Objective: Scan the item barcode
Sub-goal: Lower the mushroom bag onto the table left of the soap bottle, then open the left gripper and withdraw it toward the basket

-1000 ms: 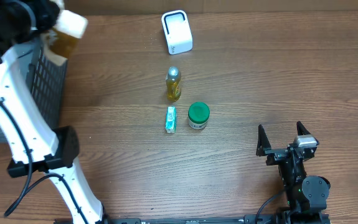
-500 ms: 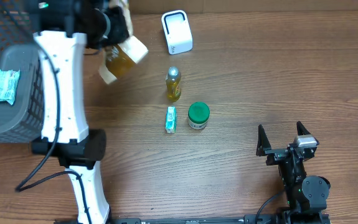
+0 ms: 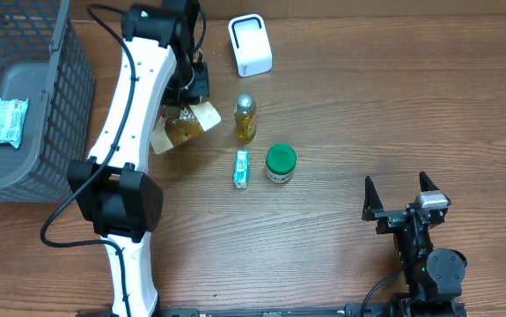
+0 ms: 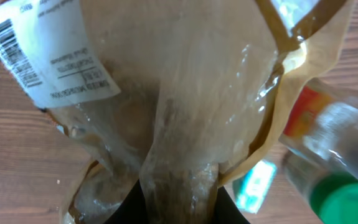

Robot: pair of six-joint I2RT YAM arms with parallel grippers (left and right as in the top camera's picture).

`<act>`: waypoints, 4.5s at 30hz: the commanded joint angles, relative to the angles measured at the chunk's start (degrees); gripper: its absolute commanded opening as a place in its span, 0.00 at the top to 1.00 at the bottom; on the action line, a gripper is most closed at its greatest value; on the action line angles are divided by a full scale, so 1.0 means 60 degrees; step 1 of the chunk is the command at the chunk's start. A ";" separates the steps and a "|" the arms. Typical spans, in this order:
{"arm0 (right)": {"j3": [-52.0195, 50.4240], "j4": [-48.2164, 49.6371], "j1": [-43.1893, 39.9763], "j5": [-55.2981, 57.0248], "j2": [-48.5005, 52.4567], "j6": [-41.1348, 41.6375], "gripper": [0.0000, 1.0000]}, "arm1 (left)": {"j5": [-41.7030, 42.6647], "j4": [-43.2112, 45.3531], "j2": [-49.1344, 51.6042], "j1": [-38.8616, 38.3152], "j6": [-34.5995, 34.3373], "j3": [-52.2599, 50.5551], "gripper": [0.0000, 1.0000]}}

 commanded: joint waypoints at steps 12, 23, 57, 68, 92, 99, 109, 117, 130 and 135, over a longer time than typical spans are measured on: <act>-0.0102 0.0022 0.0047 0.0022 -0.0044 -0.0007 0.00 | -0.0761 0.2466 -0.0098 -0.0011 0.0135 -0.3639 0.96; -0.0102 0.0022 0.0047 0.0022 -0.0044 -0.0007 0.00 | -0.0758 0.2798 -0.0098 -0.0018 0.0142 -0.3960 0.92; -0.0102 0.0022 0.0047 0.0022 -0.0044 -0.0007 0.00 | -0.0761 0.3078 -0.0098 -0.0259 0.0608 -0.3963 0.73; -0.0102 0.0022 0.0047 0.0022 -0.0044 -0.0007 0.00 | -0.0729 0.3075 -0.0098 -0.0251 0.0605 -0.3963 0.39; -0.0102 0.0022 0.0047 0.0022 -0.0044 -0.0007 0.00 | -0.0725 0.2871 -0.0109 -0.0251 0.0951 -0.3909 0.34; -0.0102 0.0022 0.0047 0.0022 -0.0044 -0.0007 0.00 | -0.0769 0.2233 -0.0193 -0.0113 0.1213 -0.2178 0.32; -0.0102 0.0022 0.0047 0.0022 -0.0044 -0.0007 0.00 | -0.2444 0.1137 -0.0197 0.0758 0.1985 0.3534 0.15; -0.0102 0.0022 0.0047 0.0022 -0.0044 -0.0007 0.00 | -0.3876 0.2011 -0.0197 0.2371 0.2433 0.5282 0.05; -0.0102 0.0022 0.0047 0.0022 -0.0044 -0.0007 0.00 | -0.3650 0.2269 0.0841 0.5424 0.2433 0.4069 0.05; -0.0102 0.0022 0.0047 0.0022 -0.0044 -0.0007 0.00 | -0.3650 0.2881 0.1464 0.6018 0.2492 0.2736 0.05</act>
